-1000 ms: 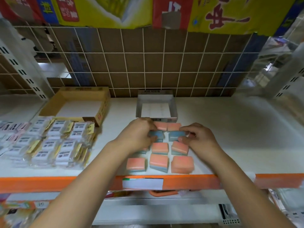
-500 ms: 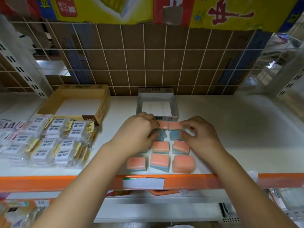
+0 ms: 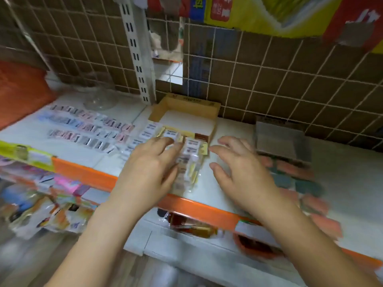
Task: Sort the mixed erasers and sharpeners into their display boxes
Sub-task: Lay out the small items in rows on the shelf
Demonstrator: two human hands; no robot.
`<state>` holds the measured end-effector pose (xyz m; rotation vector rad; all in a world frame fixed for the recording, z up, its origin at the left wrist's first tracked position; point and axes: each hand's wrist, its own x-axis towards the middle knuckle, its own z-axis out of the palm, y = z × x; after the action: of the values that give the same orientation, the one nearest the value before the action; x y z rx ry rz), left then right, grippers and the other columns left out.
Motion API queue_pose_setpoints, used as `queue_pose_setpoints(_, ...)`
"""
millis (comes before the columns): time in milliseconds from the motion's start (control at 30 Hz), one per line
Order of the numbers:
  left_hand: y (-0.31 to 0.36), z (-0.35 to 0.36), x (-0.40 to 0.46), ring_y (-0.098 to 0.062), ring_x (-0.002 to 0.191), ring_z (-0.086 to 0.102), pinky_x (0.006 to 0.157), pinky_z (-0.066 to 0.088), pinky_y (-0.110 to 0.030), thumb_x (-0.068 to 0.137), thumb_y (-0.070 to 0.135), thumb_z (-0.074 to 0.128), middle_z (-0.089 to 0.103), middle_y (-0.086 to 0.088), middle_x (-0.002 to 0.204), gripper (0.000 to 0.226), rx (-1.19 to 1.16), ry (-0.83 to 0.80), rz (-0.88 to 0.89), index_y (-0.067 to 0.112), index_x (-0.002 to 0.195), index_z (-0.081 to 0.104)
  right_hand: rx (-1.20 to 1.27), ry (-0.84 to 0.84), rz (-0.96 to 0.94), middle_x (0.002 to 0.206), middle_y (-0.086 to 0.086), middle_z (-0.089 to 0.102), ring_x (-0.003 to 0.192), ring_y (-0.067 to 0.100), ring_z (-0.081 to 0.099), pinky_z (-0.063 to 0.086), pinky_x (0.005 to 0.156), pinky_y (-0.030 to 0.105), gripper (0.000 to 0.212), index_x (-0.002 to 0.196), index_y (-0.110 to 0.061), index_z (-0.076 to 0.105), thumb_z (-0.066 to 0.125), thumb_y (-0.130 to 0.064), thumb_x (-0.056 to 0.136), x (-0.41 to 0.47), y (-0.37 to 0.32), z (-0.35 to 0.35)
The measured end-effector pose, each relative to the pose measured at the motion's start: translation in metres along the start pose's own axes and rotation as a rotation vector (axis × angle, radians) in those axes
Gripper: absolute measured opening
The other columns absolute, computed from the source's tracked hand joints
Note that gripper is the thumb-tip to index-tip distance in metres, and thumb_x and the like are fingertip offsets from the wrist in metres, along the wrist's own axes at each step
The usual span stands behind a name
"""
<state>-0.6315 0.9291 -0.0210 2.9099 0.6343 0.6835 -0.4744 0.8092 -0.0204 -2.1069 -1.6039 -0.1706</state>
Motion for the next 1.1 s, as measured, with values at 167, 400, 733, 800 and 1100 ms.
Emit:
queue_pose_setpoints(167,-0.077,-0.038,-0.055,-0.034,0.094,0.062,0.080,0.051,-0.043,0.080,0.025,0.044,0.064,-0.016,0.105,0.041,0.017,0.043,-0.068,0.004,0.109,0.064,0.048,-0.025,-0.104,0.102,0.014,0.065,0.093,0.036,0.061,0.051,0.078,0.045,0.041,0.099,-0.008,0.069,0.043,-0.032,0.078,0.033,-0.085,0.044)
queue_pose_setpoints(400,-0.189,-0.099,-0.131,-0.035,0.093,0.061,0.078,0.051,-0.045,0.082,0.028,0.046,0.063,-0.015,0.104,0.040,0.099,0.083,-0.195,0.004,0.108,0.064,0.122,-0.063,-0.178,0.098,0.013,0.065,0.090,0.033,0.063,0.052,0.077,0.041,0.039,0.097,-0.007,0.069,0.043,-0.030,0.079,0.075,-0.210,0.113)
queue_pose_setpoints(733,-0.310,-0.143,-0.177,-0.033,0.097,0.059,0.083,0.049,-0.044,0.085,0.029,0.045,0.063,-0.013,0.106,0.040,0.143,0.115,-0.337,0.004,0.109,0.064,0.141,-0.086,-0.269,0.099,0.012,0.065,0.091,0.034,0.063,0.051,0.079,0.042,0.033,0.098,-0.008,0.069,0.049,-0.027,0.081,0.145,-0.298,0.183)
queue_pose_setpoints(800,-0.335,-0.147,-0.178,-0.033,0.097,0.059,0.083,0.049,-0.043,0.084,0.030,0.046,0.063,-0.012,0.105,0.040,0.128,0.128,-0.364,0.004,0.108,0.065,0.169,-0.091,-0.267,0.100,0.013,0.065,0.092,0.034,0.062,0.048,0.082,0.038,0.029,0.100,-0.007,0.069,0.055,-0.020,0.079,0.167,-0.307,0.196)
queue_pose_setpoints(1100,-0.460,-0.168,-0.147,-0.027,0.097,0.057,0.087,0.034,-0.027,0.083,0.034,0.045,0.065,-0.012,0.103,0.044,0.063,0.203,-0.419,0.005,0.107,0.066,0.316,-0.093,-0.192,0.103,0.016,0.065,0.095,0.022,0.058,0.033,0.080,0.015,0.029,0.100,-0.003,0.068,0.056,-0.017,0.077,0.287,-0.328,0.244)
